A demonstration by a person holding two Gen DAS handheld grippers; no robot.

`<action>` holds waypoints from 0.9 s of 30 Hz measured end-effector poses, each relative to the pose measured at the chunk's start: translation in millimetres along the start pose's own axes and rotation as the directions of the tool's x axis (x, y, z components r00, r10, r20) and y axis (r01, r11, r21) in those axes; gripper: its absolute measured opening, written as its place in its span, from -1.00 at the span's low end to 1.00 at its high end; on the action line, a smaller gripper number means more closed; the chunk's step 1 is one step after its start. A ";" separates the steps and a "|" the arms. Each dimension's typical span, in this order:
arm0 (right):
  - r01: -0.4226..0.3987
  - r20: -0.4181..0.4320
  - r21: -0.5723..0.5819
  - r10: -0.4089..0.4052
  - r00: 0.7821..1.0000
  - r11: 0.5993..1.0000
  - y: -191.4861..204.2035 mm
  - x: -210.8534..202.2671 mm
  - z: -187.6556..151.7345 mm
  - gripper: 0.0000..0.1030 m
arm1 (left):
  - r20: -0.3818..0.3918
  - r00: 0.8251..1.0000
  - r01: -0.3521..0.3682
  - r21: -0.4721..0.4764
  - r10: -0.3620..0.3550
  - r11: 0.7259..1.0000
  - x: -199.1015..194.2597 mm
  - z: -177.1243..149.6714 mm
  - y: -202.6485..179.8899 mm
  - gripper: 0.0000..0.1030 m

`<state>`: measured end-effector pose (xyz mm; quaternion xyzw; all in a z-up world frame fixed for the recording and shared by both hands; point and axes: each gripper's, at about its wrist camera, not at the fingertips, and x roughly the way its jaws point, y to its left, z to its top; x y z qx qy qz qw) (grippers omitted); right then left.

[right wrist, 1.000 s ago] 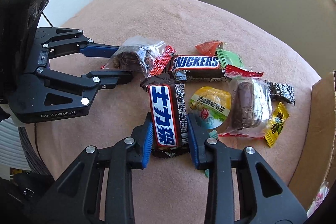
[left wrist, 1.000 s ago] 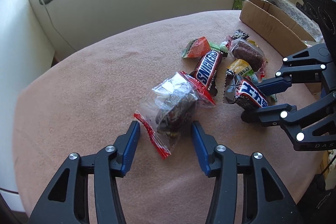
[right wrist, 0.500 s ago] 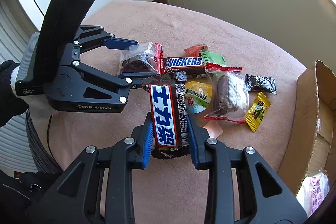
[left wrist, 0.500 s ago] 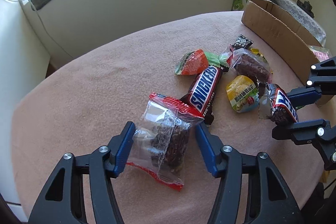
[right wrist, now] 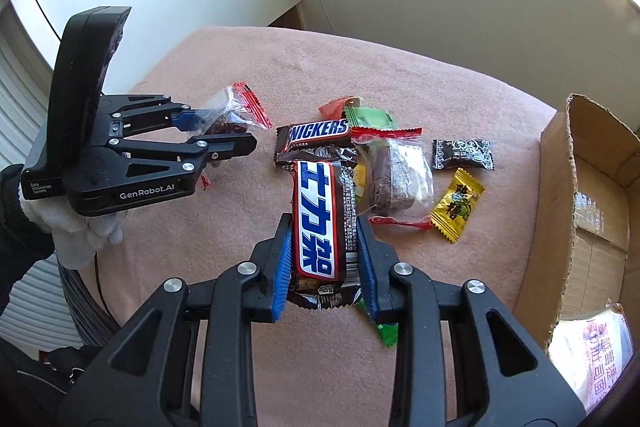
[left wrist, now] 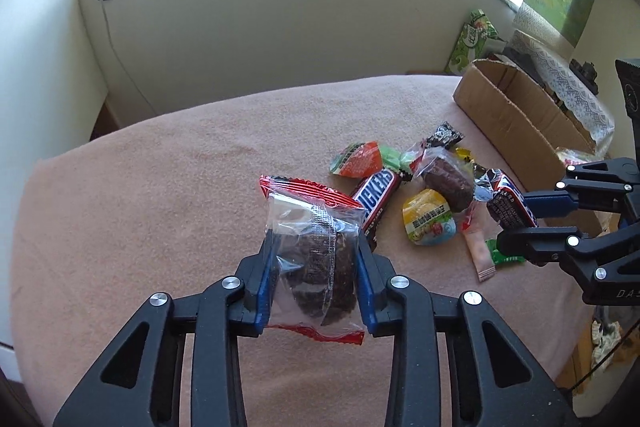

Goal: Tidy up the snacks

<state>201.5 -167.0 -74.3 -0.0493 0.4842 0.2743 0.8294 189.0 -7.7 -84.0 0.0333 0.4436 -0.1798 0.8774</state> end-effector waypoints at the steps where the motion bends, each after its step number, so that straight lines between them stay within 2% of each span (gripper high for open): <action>1: 0.003 0.010 0.003 -0.003 1.000 1.000 0.2 -5.2 0.5 -0.41 | 0.018 1.000 0.003 -0.002 -0.003 1.000 -5.9 3.7 -2.0 -0.36; 6: 0.032 0.059 0.010 -0.033 0.998 0.999 -5.4 -36.8 2.1 -0.41 | 0.091 0.996 0.021 0.010 -0.021 1.000 -28.9 23.6 -17.9 -0.37; 12: 0.079 0.099 0.045 -0.083 0.992 0.996 -25.4 -65.8 2.3 -0.41 | 0.153 0.986 0.065 0.016 -0.067 0.998 -36.4 48.3 -43.6 -0.37; 27: 0.206 0.123 0.199 -0.233 0.965 0.958 -120.5 -96.3 -4.1 -0.41 | 0.190 0.967 0.158 0.083 -0.171 0.984 -17.8 87.6 -119.7 -0.37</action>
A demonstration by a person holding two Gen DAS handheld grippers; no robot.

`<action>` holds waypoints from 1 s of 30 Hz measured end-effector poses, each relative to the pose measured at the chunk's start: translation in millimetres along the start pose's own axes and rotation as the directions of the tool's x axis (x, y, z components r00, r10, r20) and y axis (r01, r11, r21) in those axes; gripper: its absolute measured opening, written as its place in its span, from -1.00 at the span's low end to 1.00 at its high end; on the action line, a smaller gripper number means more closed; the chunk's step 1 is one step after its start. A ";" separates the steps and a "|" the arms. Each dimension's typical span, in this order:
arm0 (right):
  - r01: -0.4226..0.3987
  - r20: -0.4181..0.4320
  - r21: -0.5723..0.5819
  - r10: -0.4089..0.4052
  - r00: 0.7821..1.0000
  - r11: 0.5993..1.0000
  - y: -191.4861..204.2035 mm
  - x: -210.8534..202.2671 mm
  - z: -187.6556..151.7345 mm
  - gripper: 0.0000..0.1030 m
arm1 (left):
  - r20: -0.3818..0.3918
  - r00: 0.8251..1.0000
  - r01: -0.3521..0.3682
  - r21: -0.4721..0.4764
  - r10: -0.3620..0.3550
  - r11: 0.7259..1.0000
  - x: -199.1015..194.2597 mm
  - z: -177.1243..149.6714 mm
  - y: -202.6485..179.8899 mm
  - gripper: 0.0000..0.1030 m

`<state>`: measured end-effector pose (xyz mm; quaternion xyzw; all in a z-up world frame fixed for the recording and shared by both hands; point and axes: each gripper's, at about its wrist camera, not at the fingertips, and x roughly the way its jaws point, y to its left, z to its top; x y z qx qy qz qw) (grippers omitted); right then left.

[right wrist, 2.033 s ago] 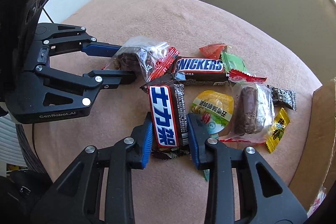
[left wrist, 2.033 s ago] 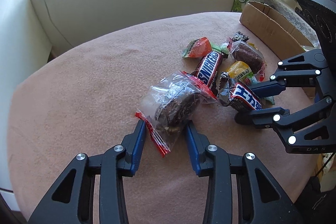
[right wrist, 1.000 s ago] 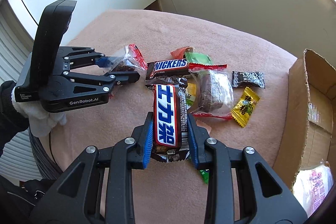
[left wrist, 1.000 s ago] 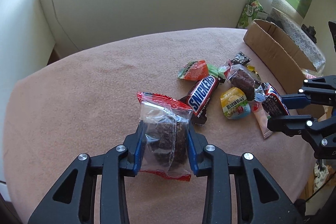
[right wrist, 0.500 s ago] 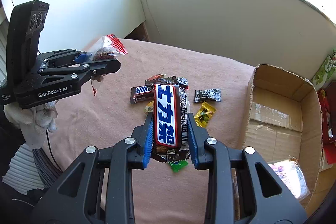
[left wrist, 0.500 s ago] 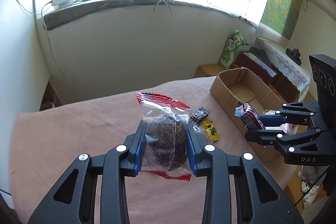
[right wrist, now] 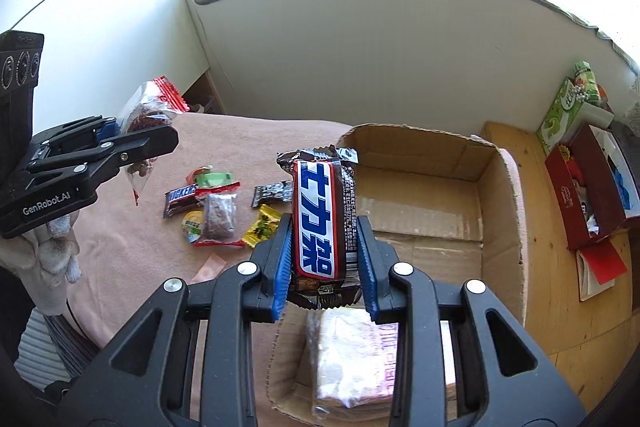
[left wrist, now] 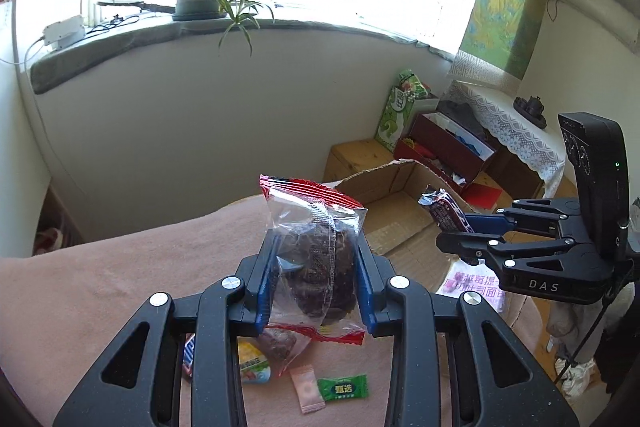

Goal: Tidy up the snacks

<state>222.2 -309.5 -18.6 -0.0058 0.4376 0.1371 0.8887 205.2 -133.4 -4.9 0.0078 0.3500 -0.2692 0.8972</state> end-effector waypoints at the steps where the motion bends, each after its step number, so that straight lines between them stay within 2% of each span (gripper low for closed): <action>1: 0.011 -0.002 0.013 -0.010 1.000 1.000 -7.6 1.7 0.8 -0.41 | 0.000 1.000 0.008 0.000 -0.008 1.000 3.9 2.7 -4.8 -0.37; 14: 0.109 -0.053 0.116 -0.104 0.993 0.987 -81.8 27.3 -0.2 -0.41 | -0.057 0.998 0.044 0.076 -0.040 0.996 59.3 16.5 -68.8 -0.37; 20: 0.138 -0.065 0.132 -0.131 0.989 0.982 -93.1 33.0 -4.7 -0.41 | -0.083 0.996 0.046 0.098 -0.038 0.994 78.1 16.1 -85.7 -0.37; 30: 0.172 -0.051 0.130 -0.167 0.985 0.976 -97.5 31.5 -7.6 -0.41 | -0.106 0.994 0.045 0.100 -0.034 0.994 90.0 18.2 -89.2 -0.34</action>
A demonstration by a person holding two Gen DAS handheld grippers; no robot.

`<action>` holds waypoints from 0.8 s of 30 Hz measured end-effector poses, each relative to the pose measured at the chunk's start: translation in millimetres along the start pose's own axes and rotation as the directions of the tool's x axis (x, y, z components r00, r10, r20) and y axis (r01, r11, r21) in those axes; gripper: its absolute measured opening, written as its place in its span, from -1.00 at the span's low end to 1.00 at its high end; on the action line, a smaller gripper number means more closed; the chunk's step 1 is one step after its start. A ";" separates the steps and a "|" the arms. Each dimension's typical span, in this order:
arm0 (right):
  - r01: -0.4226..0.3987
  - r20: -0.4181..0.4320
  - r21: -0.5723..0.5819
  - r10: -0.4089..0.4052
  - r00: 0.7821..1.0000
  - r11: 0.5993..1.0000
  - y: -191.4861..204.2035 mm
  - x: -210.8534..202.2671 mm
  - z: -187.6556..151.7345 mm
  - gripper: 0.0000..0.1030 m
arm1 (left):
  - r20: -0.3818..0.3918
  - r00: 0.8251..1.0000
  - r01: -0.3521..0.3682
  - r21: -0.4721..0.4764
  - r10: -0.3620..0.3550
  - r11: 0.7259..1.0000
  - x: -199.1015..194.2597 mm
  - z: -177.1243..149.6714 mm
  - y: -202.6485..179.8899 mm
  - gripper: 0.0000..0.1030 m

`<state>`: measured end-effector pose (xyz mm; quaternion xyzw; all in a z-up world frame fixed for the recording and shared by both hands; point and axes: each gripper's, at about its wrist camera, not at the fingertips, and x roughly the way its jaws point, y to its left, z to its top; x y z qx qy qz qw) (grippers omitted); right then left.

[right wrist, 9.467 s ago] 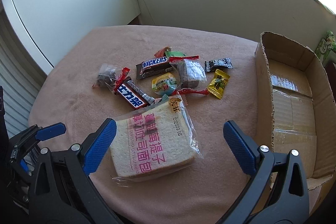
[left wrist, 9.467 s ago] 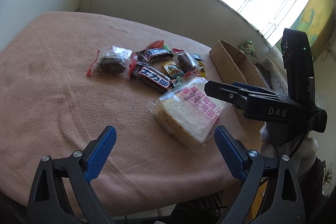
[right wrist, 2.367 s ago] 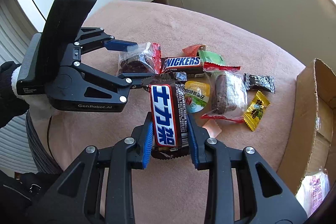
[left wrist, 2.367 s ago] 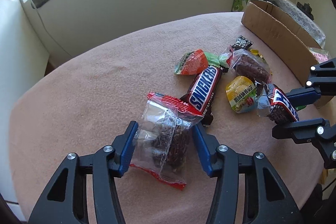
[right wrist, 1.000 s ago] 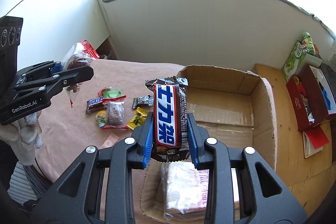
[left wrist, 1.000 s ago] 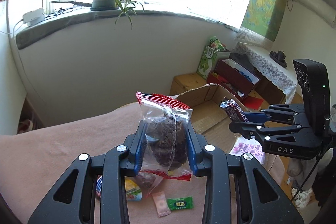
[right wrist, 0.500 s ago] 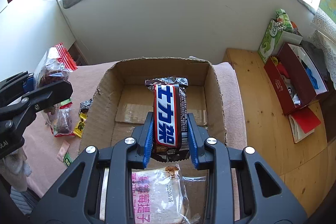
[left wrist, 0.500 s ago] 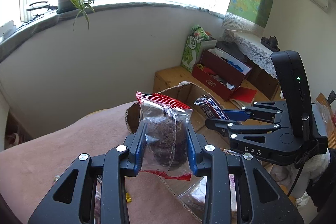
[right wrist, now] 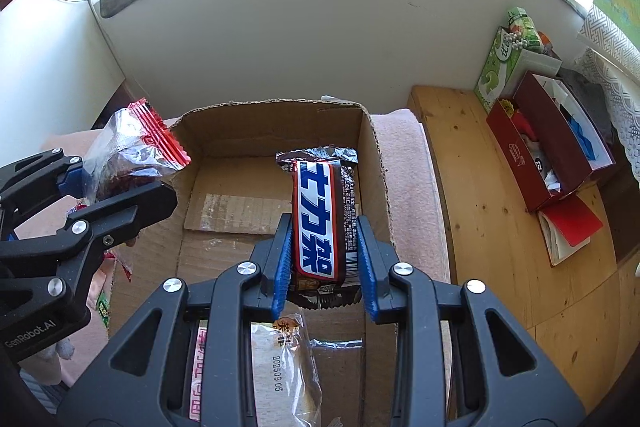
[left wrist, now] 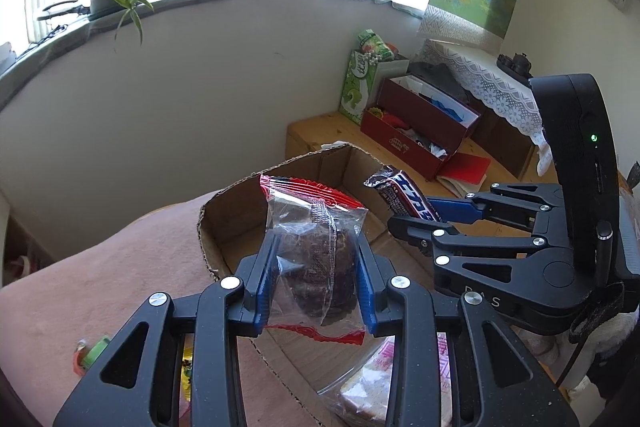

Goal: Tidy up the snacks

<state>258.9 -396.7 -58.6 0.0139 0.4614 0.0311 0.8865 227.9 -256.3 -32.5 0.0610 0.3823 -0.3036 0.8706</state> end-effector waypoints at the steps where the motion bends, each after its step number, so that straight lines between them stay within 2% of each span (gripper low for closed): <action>1: 0.004 0.001 -0.001 -0.004 1.000 1.000 0.2 -0.9 -0.4 -0.40 | -0.001 1.000 0.000 0.000 0.000 1.000 -0.1 0.1 0.3 -0.34; 3: 0.012 0.008 -0.001 -0.012 1.000 1.000 0.3 -3.5 -0.4 -0.40 | -0.007 1.000 -0.002 -0.001 0.002 1.000 0.1 0.3 0.8 -0.28; 4: 0.020 0.012 -0.002 -0.020 1.000 1.000 0.7 -5.5 -0.3 -0.31 | -0.007 1.000 -0.005 -0.004 0.005 1.000 -0.4 0.0 1.2 -0.27; 5: 0.028 0.019 -0.004 -0.028 0.999 1.000 1.3 -7.8 -0.2 -0.09 | -0.004 1.000 -0.006 -0.004 0.006 1.000 -1.0 -0.1 1.5 -0.27; 7: 0.051 0.038 -0.008 -0.050 0.998 0.999 2.7 -13.7 -0.2 0.18 | 0.004 1.000 -0.017 0.001 0.017 1.000 -3.3 -0.8 0.6 -0.27; 13: 0.103 0.095 -0.023 -0.100 0.990 0.994 12.3 -35.2 0.5 0.26 | 0.029 0.999 -0.023 0.002 0.023 1.000 -16.3 -1.9 4.0 -0.27; 16: 0.064 0.103 -0.015 -0.062 0.993 0.998 16.8 -45.9 -0.4 0.27 | 0.051 0.998 -0.033 -0.006 0.034 0.999 -26.3 -3.4 9.9 -0.27; 24: 0.067 0.159 -0.094 -0.051 0.986 0.993 57.6 -77.6 -5.4 0.27 | 0.099 0.992 -0.076 -0.043 0.080 0.996 -62.4 -15.6 40.6 -0.27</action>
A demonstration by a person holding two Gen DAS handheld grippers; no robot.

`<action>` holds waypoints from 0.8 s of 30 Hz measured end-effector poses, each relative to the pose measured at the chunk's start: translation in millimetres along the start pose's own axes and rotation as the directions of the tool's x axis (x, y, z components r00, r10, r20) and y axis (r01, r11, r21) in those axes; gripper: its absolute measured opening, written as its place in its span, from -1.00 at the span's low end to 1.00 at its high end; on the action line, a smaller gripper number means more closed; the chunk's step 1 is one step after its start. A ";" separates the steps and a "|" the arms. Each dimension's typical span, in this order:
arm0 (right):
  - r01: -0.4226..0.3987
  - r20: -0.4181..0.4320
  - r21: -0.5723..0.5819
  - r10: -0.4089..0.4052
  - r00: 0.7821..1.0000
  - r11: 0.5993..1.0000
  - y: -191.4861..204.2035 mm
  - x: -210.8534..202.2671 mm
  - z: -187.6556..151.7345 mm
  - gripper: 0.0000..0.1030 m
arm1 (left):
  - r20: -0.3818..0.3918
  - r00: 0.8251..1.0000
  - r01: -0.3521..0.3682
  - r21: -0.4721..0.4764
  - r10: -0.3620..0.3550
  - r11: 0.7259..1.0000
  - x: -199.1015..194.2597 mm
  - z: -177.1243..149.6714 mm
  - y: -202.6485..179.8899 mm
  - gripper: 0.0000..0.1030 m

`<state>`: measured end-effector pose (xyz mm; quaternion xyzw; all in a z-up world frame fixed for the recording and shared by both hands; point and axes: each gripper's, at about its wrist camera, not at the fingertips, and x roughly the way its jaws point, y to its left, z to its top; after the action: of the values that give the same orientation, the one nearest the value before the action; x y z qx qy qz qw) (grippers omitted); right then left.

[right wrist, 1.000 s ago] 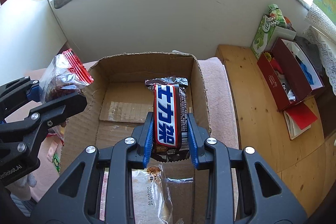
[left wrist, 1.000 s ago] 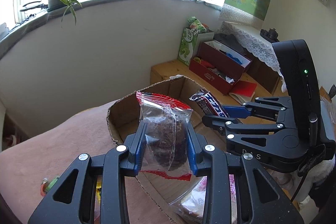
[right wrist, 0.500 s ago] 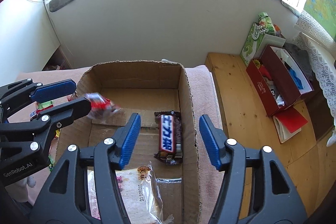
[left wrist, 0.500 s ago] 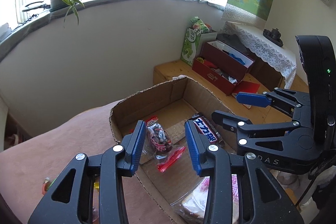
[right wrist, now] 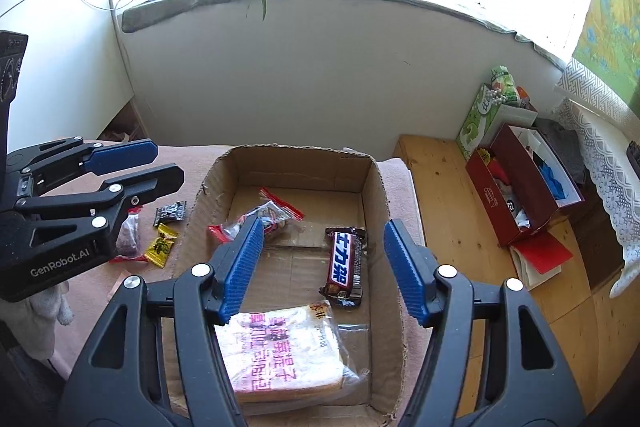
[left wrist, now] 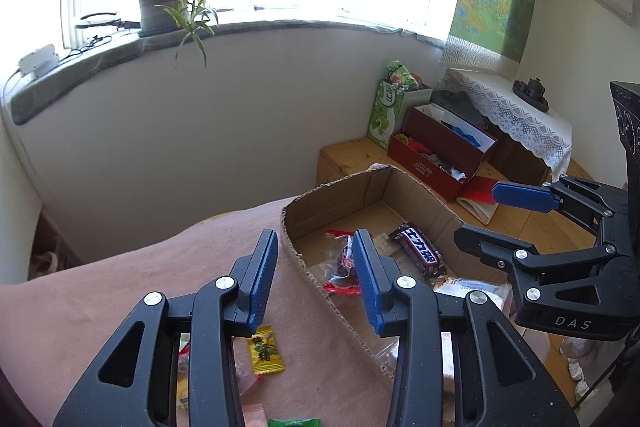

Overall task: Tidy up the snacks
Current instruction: 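Return both tools to the snack pile over the Snickers and cake bag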

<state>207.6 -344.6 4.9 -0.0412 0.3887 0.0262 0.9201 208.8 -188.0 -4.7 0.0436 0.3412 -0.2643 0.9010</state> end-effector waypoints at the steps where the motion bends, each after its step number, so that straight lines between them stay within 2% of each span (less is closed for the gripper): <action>1: 0.000 0.008 -0.018 0.000 1.000 1.000 8.3 -3.7 0.7 0.27 | 0.004 1.000 -0.008 -0.010 0.008 1.000 -5.2 -1.8 6.8 -0.27; 5: -0.031 0.028 -0.073 0.033 0.999 0.997 44.7 -13.8 3.2 0.27 | 0.018 0.999 -0.048 -0.049 0.049 0.998 -26.6 -12.1 31.2 -0.27; 9: -0.087 0.012 -0.121 0.089 0.996 0.989 85.8 -10.9 2.8 0.27 | 0.009 0.996 -0.087 -0.067 0.087 0.994 -42.2 -28.4 51.8 -0.23; 11: -0.116 0.000 -0.143 0.117 0.993 0.983 105.8 -5.4 0.9 0.27 | 0.006 0.995 -0.103 -0.085 0.104 0.991 -49.0 -37.3 62.5 -0.10; 18: -0.175 -0.063 -0.210 0.166 0.984 0.962 169.0 17.0 -11.1 0.27 | -0.031 0.988 -0.156 -0.143 0.153 0.977 -61.6 -68.3 100.3 -0.10; 24: -0.205 -0.125 -0.234 0.180 0.976 0.950 200.2 39.8 -25.2 0.27 | -0.075 0.986 -0.162 -0.177 0.151 0.971 -61.6 -93.9 124.4 -0.09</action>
<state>201.3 -147.1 -52.2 -0.1177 0.4313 0.1615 0.8798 177.5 -29.7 -49.7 -0.0041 0.3867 -0.1585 0.9085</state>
